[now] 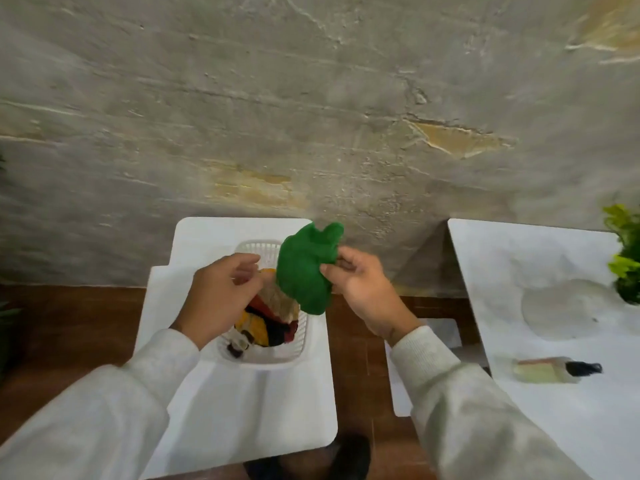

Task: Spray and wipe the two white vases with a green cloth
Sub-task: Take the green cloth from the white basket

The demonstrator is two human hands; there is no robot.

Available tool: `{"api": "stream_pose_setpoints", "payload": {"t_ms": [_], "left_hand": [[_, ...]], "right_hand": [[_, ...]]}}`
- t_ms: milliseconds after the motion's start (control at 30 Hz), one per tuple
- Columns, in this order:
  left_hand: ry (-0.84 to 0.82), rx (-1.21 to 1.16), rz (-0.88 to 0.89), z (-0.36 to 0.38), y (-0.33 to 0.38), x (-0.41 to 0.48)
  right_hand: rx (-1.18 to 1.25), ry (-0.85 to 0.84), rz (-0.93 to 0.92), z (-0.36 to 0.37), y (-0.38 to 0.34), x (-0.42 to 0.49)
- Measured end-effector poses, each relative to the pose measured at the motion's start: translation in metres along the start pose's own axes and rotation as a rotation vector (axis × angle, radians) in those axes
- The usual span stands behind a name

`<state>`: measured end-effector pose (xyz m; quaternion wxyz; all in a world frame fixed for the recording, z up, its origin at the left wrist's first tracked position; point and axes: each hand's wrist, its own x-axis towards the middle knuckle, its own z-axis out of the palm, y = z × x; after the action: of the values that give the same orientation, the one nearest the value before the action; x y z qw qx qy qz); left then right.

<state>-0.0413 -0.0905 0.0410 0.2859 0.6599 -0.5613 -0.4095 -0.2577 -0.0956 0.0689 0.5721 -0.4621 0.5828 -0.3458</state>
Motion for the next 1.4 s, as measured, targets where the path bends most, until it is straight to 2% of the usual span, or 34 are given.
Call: {"api": "stream_pose_setpoints", "payload": {"t_ms": [133, 267, 333, 533, 700, 1000, 1233, 1400], "left_hand": [[-0.288, -0.313, -0.065, 0.023, 0.043, -0.016], [-0.506, -0.622, -0.127, 0.069, 0.076, -0.041], [-0.567, -0.652, -0.11, 0.091, 0.088, -0.056], [-0.546, -0.528, 0.007, 0.151, 0.123, -0.114], [-0.529, -0.428, 0.105, 0.215, 0.153, -0.181], [-0.512, -0.437, 0.073, 0.346, 0.204, -0.297], [-0.587, -0.312, 0.103, 0.409, 0.228, -0.312], [-0.584, -0.311, 0.034, 0.446, 0.235, -0.288]], "right_hand": [[0.106, -0.056, 0.017, -0.029, 0.001, -0.04], [0.206, 0.028, 0.009, -0.067, 0.006, -0.087], [0.231, 0.094, 0.002, -0.086, 0.013, -0.11], [0.198, 0.261, -0.021, -0.144, 0.043, -0.19], [0.172, 0.328, -0.033, -0.2, 0.082, -0.261], [-0.021, 0.411, -0.042, -0.326, 0.14, -0.367], [-0.075, 0.455, -0.004, -0.395, 0.167, -0.383], [-0.11, 0.44, 0.043, -0.432, 0.181, -0.354]]}}
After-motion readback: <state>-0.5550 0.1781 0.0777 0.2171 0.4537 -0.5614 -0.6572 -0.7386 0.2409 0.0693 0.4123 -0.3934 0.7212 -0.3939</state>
